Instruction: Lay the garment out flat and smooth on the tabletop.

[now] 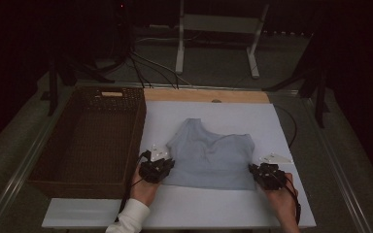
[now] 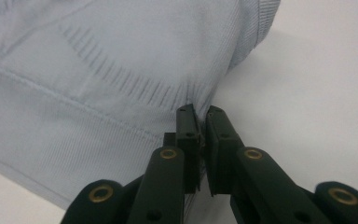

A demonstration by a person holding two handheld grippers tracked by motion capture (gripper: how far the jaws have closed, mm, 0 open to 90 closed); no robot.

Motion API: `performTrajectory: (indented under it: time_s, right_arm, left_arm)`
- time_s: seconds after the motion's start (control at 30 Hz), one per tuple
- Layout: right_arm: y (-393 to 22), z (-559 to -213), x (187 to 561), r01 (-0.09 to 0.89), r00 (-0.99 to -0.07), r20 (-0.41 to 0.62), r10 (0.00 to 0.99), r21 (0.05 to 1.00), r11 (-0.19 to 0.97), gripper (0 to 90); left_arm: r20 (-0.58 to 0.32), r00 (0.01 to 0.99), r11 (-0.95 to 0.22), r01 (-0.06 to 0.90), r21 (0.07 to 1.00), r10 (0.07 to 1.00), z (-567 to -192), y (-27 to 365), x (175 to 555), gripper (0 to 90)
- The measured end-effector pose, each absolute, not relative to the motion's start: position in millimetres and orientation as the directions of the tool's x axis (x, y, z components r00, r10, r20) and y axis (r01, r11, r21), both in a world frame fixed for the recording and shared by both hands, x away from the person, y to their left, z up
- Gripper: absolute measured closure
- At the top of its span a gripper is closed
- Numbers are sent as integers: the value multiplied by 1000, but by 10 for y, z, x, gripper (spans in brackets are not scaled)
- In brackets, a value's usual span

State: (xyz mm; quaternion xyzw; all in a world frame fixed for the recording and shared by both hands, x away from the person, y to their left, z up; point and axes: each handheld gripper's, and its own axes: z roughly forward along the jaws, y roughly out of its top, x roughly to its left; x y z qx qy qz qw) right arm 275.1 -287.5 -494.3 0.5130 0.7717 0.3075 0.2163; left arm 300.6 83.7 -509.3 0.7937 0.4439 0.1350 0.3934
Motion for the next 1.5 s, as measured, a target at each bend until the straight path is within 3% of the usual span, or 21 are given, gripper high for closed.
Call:
performTrajectory:
  time_s: [0.1,0.2,0.27,0.6,0.8,0.9,1.0,1.1,1.5]
  right_arm:
    - [-2863,-4968,2759,673,-392,-6,920,680,291,805]
    - [-2867,-4971,2731,679,-379,-23,925,672,296,660]
    - [-2889,-4974,2697,686,-373,-26,927,665,295,607]
    - [-2931,-4990,2536,716,-394,12,919,631,299,537]
    - [-2928,-5037,2520,745,-392,45,919,601,288,530]
    - [-2938,-5042,2521,765,-391,83,917,584,273,634]
    - [-2927,-5032,2513,775,-393,103,914,572,268,764]
    - [-2944,-5007,2507,770,-397,112,911,580,264,855]
    - [-2962,-4839,2330,709,-428,90,899,650,272,863]
  left_arm:
    - [-143,561,-288,606,742,815,-5103,823,2999,820]
    - [-149,560,-280,606,745,815,-5091,834,2966,662]
    - [-165,561,-266,606,750,811,-5077,862,2941,604]
    - [-157,590,-291,591,752,792,-5097,865,2771,482]
    - [-173,566,-297,640,709,806,-5205,899,2662,500]
    - [-162,558,-303,646,700,814,-5231,881,2640,523]
    - [-163,558,-310,653,691,813,-5217,871,2636,624]
    - [-182,585,-325,652,685,790,-5196,860,2621,805]
    - [-221,658,-321,598,734,720,-4907,924,2392,838]
